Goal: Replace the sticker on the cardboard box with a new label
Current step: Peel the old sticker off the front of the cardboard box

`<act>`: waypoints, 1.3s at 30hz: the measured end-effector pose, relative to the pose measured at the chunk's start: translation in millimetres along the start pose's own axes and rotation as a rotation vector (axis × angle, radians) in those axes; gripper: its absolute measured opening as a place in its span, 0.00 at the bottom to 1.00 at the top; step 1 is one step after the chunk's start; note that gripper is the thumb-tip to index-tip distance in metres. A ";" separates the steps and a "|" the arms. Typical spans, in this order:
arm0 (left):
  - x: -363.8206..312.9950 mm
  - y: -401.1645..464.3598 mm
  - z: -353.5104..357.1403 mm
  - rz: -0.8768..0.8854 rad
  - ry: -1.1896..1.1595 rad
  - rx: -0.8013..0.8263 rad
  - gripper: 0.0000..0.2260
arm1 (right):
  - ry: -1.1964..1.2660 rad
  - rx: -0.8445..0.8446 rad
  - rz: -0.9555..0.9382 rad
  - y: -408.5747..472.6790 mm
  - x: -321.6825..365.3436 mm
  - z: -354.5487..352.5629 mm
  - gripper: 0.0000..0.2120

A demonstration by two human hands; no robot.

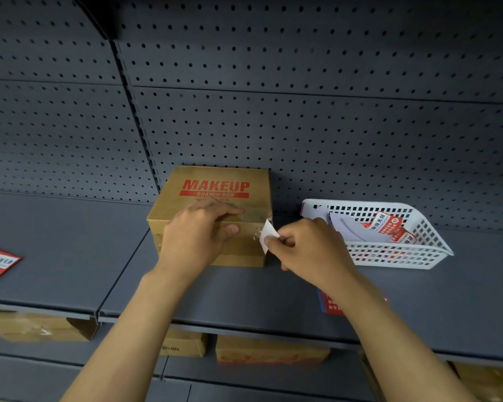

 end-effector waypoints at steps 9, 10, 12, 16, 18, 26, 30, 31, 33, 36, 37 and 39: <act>3.0 -2.0 2.8 -0.025 -0.021 0.036 0.13 | -0.038 -0.009 -0.048 -5.6 1.7 -14.2 0.27; 2.7 -1.5 2.6 -0.026 -0.024 0.037 0.13 | -0.051 -0.019 -0.051 -6.8 0.2 -19.6 0.26; 2.7 -0.8 1.6 -0.033 -0.024 0.037 0.13 | -0.061 -0.007 -0.048 -8.8 -6.0 -27.8 0.23; -0.3 -1.3 4.0 -0.037 -0.016 0.051 0.13 | -0.030 0.034 -0.027 -14.6 -19.5 -31.8 0.20; -1.5 -2.4 4.2 -0.042 -0.007 0.052 0.13 | -0.005 0.029 -0.027 -16.7 -21.6 -31.2 0.19; -4.0 -1.5 3.1 -0.068 0.014 0.061 0.13 | 0.181 0.008 0.070 -27.1 -25.6 -46.0 0.20; -20.8 -3.9 10.7 0.011 -0.039 0.145 0.19 | 0.186 -0.011 0.088 -31.5 -23.4 -68.8 0.24; -36.2 -8.5 10.3 0.059 -0.100 0.168 0.21 | 0.170 -0.028 0.103 -31.7 -25.1 -73.3 0.23; -75.5 -21.5 8.5 0.133 -0.230 0.209 0.27 | 0.124 -0.072 0.143 -33.1 -30.1 -81.5 0.19; -127.2 -36.2 12.2 0.191 -0.294 0.210 0.35 | 0.122 -0.126 0.160 -35.3 -36.5 -91.2 0.19; -139.0 -38.2 13.4 0.197 -0.323 0.195 0.34 | 0.140 -0.136 0.157 -36.5 -38.6 -94.3 0.19; -157.8 -39.7 17.2 0.213 -0.354 0.161 0.30 | 0.161 -0.162 0.161 -40.8 -46.1 -101.5 0.19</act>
Point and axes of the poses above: each hand's wrist, its own y-axis towards the middle knuckle, its own z-axis out of the palm, x = y × z, the point moved 10 cm from there along y, towards the middle knuckle, and after that the axes turned 10 degrees about -z, right-handed, at the moved point
